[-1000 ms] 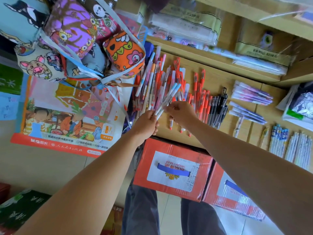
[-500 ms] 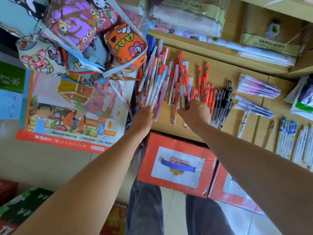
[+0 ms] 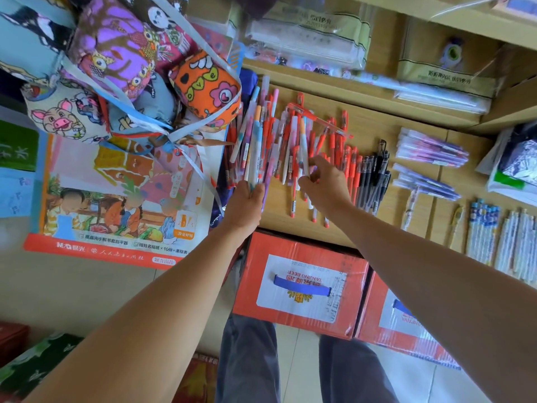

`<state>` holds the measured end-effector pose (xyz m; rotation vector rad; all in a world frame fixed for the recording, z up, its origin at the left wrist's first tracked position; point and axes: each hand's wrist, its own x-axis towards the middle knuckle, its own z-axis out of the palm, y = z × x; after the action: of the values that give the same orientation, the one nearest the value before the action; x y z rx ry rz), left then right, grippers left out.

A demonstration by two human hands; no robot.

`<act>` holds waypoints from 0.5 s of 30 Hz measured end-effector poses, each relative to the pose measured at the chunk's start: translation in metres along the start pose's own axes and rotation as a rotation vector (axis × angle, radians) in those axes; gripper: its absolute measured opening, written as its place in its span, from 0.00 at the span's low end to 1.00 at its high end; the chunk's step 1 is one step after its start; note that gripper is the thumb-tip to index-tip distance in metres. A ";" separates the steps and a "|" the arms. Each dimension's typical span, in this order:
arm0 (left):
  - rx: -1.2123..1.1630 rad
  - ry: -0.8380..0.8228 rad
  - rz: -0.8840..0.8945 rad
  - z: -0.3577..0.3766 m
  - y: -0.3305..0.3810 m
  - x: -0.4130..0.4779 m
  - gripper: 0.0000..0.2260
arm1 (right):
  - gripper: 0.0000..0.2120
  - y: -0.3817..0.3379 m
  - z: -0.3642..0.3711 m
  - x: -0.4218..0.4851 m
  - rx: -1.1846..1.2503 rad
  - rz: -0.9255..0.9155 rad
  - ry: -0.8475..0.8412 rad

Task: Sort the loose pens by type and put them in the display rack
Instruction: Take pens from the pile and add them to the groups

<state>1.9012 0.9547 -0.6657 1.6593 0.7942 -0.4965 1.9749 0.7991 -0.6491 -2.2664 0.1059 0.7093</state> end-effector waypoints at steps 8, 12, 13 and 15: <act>0.003 -0.048 0.020 0.000 -0.014 0.010 0.18 | 0.05 0.008 0.002 0.006 -0.150 0.086 0.096; 0.005 -0.076 0.023 0.001 -0.009 0.015 0.15 | 0.08 0.004 0.005 0.019 -0.231 0.090 0.106; -0.002 -0.078 0.023 0.001 -0.008 0.017 0.16 | 0.09 0.002 0.008 0.023 -0.269 0.097 0.109; -0.011 -0.089 0.013 -0.001 -0.010 0.019 0.17 | 0.11 -0.001 0.012 0.028 -0.331 0.130 0.098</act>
<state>1.9067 0.9614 -0.6858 1.6199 0.7195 -0.5526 1.9929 0.8118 -0.6696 -2.6308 0.1966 0.7253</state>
